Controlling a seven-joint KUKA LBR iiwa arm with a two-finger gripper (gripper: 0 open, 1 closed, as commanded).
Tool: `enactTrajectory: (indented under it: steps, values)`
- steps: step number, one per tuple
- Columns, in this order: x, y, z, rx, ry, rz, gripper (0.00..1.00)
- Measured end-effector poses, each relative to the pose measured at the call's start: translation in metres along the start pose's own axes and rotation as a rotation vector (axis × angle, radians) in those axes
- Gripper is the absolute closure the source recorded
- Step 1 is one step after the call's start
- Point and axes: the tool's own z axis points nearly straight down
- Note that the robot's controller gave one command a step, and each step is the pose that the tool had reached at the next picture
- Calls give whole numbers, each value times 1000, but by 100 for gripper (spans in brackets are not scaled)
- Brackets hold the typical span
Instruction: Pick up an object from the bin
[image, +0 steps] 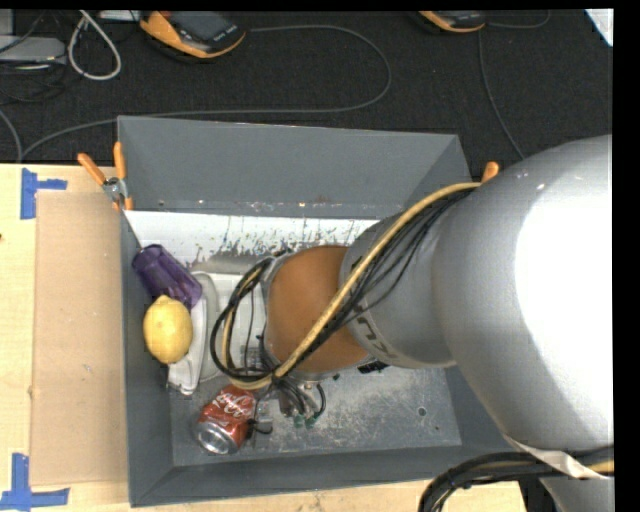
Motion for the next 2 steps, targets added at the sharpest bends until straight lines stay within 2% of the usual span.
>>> enactTrajectory:
  steps: [1, 2]
  values:
    - [1, 0, -2, 0, -2, -11, 100]
    - [-13, -4, -18, 1, 16, 34, 100]
